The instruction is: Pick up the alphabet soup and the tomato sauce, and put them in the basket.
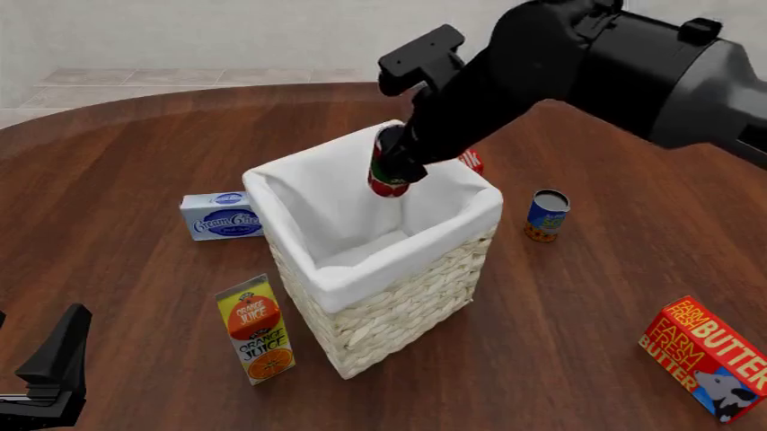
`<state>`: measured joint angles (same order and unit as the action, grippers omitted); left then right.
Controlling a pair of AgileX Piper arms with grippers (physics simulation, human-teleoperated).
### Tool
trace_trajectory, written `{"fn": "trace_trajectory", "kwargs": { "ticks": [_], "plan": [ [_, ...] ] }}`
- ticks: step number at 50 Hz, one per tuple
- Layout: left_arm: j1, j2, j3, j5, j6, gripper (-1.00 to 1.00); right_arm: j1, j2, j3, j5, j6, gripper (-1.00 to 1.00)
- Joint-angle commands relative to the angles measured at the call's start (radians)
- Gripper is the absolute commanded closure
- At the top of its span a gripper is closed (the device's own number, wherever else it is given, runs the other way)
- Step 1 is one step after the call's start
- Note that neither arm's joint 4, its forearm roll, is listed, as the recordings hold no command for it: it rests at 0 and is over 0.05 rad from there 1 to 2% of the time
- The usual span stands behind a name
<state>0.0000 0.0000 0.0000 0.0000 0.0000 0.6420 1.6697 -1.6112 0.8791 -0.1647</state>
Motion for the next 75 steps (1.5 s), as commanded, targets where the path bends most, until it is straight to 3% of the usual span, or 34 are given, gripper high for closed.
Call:
{"fn": "trace_trajectory", "kwargs": {
  "ticks": [1,37,38,75],
  "plan": [
    [0.0,0.0,0.0,0.0,0.0,-1.0,0.007,0.013,0.053,-0.029,0.01,1.0],
    [0.0,0.0,0.0,0.0,0.0,-1.0,-0.014,0.05,0.137,-0.083,-0.005,1.0],
    [0.0,0.0,0.0,0.0,0.0,-1.0,-0.014,0.05,0.139,-0.083,-0.005,-1.0],
    [0.0,0.0,0.0,0.0,0.0,-1.0,-0.013,0.02,0.061,-0.027,-0.022,-1.0]
  ]
}}
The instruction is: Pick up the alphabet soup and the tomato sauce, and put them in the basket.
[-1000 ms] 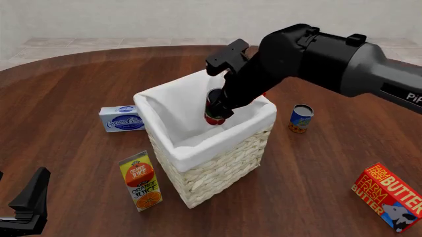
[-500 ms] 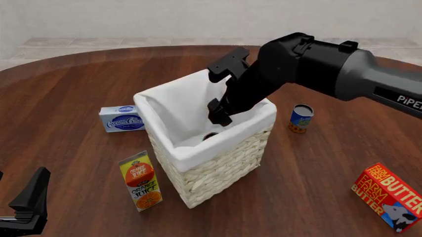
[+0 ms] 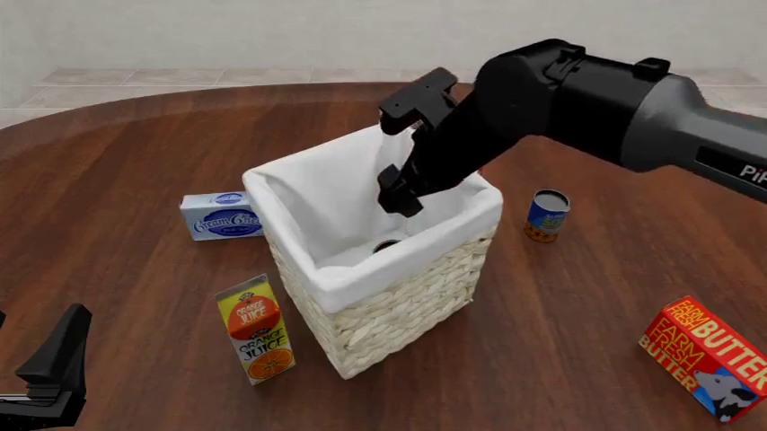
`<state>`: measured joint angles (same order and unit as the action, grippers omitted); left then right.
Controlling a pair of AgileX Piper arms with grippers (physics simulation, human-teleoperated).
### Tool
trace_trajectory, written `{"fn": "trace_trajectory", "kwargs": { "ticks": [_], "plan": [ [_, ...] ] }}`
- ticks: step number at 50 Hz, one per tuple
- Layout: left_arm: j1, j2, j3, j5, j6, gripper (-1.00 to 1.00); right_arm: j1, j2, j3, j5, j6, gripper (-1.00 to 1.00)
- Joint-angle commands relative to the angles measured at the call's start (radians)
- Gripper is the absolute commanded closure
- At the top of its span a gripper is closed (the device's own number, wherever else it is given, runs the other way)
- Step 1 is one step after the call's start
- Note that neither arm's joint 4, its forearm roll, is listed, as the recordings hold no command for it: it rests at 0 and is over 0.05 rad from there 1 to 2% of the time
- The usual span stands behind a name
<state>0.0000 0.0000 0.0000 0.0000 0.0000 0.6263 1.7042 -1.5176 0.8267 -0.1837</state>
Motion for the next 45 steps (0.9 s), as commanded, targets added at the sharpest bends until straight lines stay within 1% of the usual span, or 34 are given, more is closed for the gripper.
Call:
{"fn": "trace_trajectory", "kwargs": {
  "ticks": [1,22,38,45],
  "plan": [
    [0.0,0.0,0.0,0.0,0.0,-1.0,0.003,-0.017,-0.038,0.03,-0.005,-1.0],
    [0.0,0.0,0.0,0.0,0.0,-1.0,0.01,-0.061,-0.081,0.077,-0.002,-1.0],
    [0.0,0.0,0.0,0.0,0.0,-1.0,-0.042,-0.105,-0.07,0.084,-0.011,-1.0],
    [0.0,0.0,0.0,0.0,0.0,-1.0,-0.063,-0.12,-0.068,0.086,-0.005,-1.0]
  ]
}}
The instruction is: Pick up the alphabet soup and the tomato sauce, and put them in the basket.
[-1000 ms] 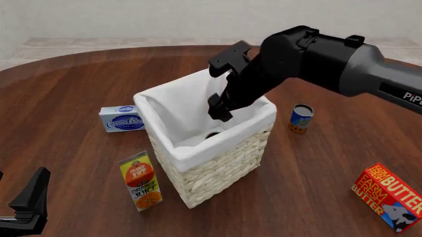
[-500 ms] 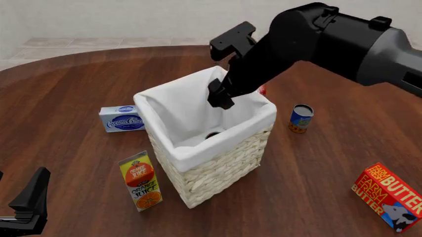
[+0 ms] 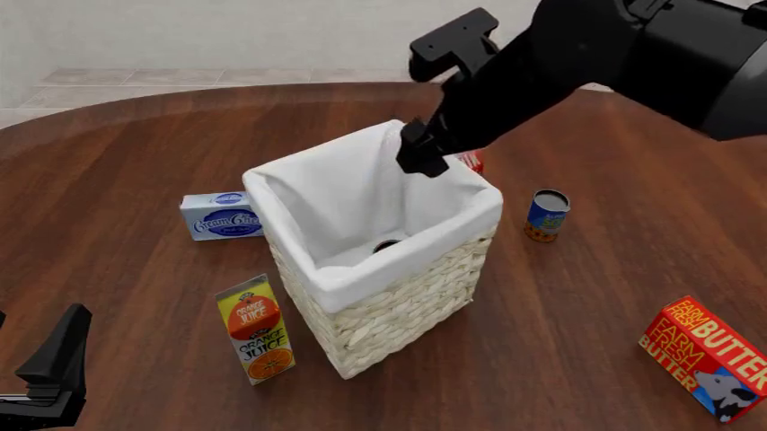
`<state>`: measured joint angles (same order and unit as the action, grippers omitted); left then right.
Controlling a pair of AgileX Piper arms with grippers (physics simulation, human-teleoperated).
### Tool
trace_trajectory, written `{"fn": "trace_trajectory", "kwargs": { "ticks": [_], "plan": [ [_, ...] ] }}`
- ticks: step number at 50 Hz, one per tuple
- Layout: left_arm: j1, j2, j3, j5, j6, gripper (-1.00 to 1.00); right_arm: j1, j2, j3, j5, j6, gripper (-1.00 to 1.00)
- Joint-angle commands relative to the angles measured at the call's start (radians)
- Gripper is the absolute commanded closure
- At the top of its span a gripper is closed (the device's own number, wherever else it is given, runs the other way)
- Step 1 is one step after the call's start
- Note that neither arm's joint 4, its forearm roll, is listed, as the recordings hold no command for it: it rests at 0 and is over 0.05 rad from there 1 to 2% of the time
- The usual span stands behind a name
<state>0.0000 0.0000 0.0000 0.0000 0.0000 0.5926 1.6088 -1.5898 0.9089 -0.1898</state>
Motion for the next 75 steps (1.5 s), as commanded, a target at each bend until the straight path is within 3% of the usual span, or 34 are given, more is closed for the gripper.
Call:
{"fn": "trace_trajectory", "kwargs": {
  "ticks": [1,18,53,75],
  "plan": [
    [0.0,0.0,0.0,0.0,0.0,-1.0,-0.033,-0.026,0.005,0.004,0.0,-1.0],
    [0.0,0.0,0.0,0.0,0.0,-1.0,-0.074,-0.052,0.024,-0.006,0.015,-1.0],
    [0.0,0.0,0.0,0.0,0.0,-1.0,-0.242,-0.125,0.087,-0.034,0.027,-1.0],
    [0.0,0.0,0.0,0.0,0.0,-1.0,-0.351,-0.168,0.15,-0.08,0.066,-1.0]
  ]
}}
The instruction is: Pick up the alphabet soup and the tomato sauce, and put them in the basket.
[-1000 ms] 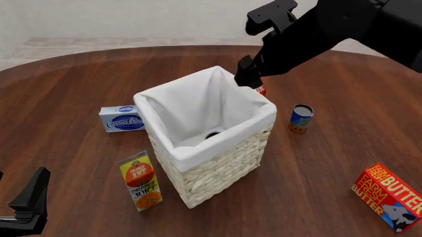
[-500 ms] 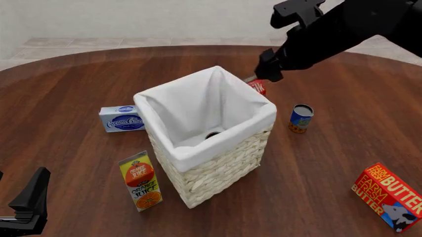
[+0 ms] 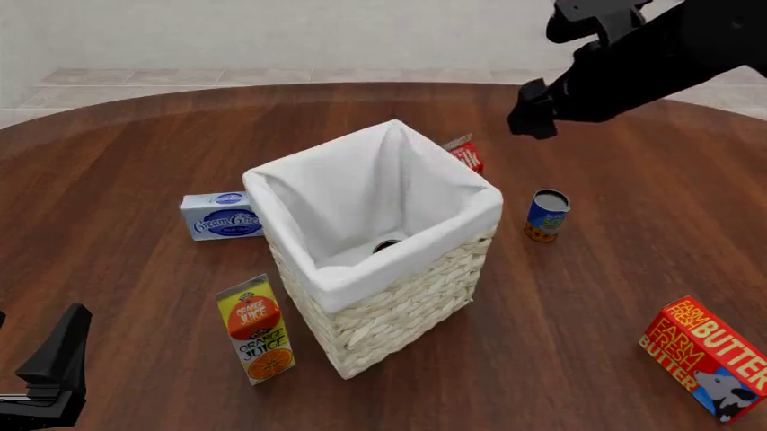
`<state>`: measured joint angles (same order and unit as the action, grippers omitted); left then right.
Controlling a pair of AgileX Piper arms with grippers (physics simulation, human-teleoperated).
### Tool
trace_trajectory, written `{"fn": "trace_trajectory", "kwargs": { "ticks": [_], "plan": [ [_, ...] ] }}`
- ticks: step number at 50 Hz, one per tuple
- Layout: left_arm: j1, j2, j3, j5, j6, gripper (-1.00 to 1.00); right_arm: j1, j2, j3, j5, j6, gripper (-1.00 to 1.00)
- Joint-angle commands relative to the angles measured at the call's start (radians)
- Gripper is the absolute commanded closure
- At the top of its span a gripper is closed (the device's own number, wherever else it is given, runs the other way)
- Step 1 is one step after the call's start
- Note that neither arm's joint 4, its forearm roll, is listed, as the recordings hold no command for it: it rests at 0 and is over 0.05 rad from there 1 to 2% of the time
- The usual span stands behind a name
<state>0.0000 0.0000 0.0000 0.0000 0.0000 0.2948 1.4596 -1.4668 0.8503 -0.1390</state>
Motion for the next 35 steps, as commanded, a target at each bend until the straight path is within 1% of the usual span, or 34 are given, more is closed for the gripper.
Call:
{"fn": "trace_trajectory", "kwargs": {
  "ticks": [1,3,6,9,16,22,30,35],
  "plan": [
    [0.0,0.0,0.0,0.0,0.0,-1.0,-0.068,-0.019,0.034,-0.027,0.014,-1.0],
    [0.0,0.0,0.0,0.0,0.0,-1.0,-0.072,-0.021,0.04,-0.03,0.012,-1.0],
    [0.0,0.0,0.0,0.0,0.0,-1.0,-0.102,-0.018,0.042,-0.04,0.009,-1.0],
    [0.0,0.0,0.0,0.0,0.0,-1.0,-0.117,-0.017,0.042,-0.047,0.019,-1.0],
    [0.0,0.0,0.0,0.0,0.0,-1.0,-0.129,-0.014,0.062,-0.067,0.025,-1.0],
    [0.0,0.0,0.0,0.0,0.0,-1.0,-0.159,-0.01,0.071,-0.082,0.024,-1.0],
    [0.0,0.0,0.0,0.0,0.0,-1.0,-0.19,-0.011,0.094,-0.109,0.034,-1.0],
    [0.0,0.0,0.0,0.0,0.0,-1.0,-0.196,-0.012,0.108,-0.123,0.049,-1.0]
  ]
}}
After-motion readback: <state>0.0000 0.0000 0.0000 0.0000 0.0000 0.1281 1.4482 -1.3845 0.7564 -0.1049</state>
